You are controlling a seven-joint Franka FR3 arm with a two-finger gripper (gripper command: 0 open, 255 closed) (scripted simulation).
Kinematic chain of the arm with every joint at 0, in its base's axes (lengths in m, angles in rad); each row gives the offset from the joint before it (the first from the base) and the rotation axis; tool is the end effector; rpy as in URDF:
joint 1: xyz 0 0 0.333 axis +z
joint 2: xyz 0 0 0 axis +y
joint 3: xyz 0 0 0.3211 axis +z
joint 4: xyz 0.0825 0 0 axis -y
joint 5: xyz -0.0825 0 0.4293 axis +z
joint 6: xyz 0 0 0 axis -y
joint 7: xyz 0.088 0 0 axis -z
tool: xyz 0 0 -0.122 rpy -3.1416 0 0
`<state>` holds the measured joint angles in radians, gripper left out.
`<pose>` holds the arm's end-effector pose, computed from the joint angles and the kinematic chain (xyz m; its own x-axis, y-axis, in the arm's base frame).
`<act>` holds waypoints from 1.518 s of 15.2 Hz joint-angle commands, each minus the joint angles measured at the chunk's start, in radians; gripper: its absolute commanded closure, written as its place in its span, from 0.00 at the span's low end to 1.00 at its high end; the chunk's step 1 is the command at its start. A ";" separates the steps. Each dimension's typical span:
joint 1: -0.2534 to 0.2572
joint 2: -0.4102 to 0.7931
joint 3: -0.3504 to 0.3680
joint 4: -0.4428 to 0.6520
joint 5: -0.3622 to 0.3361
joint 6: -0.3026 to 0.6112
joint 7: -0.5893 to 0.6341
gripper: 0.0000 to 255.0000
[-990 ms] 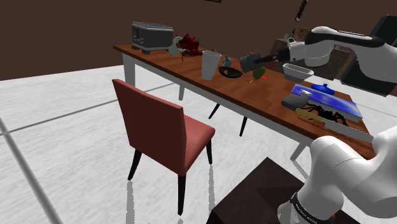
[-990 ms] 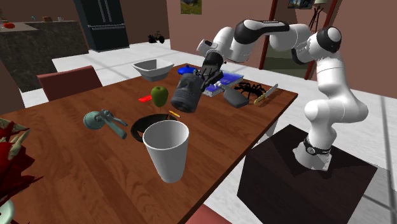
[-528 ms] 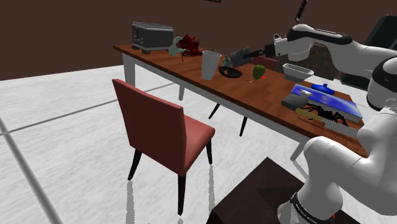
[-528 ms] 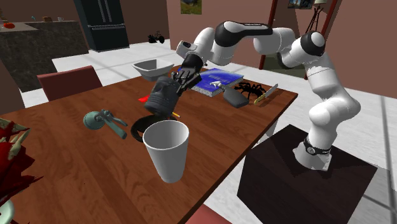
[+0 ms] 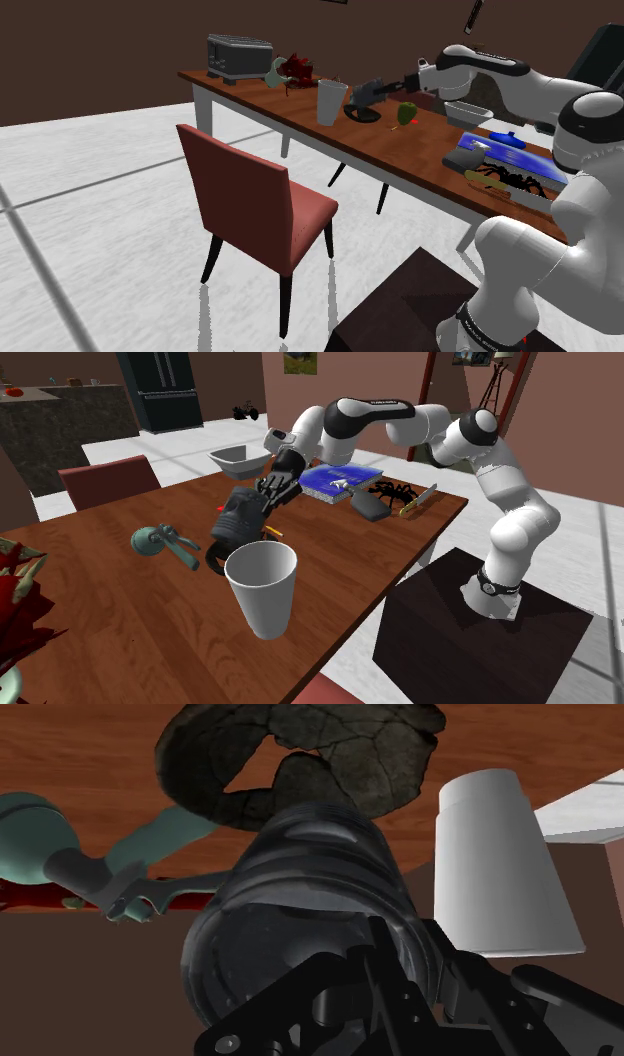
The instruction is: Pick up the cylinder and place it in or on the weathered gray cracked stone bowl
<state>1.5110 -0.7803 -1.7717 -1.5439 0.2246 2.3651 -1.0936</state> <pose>0.6232 -0.4071 0.5262 0.4674 0.1110 0.8771 0.4258 -0.8977 -0.1132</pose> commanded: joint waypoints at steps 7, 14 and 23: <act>-0.005 -0.041 -0.016 -0.066 -0.003 0.066 -0.052 1.00; -0.005 -0.046 -0.018 -0.073 -0.003 0.074 -0.058 1.00; -0.040 -0.037 -0.001 -0.083 0.003 0.055 -0.062 0.00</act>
<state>1.4889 -0.8208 -1.7808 -1.6219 0.2245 2.4294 -1.1525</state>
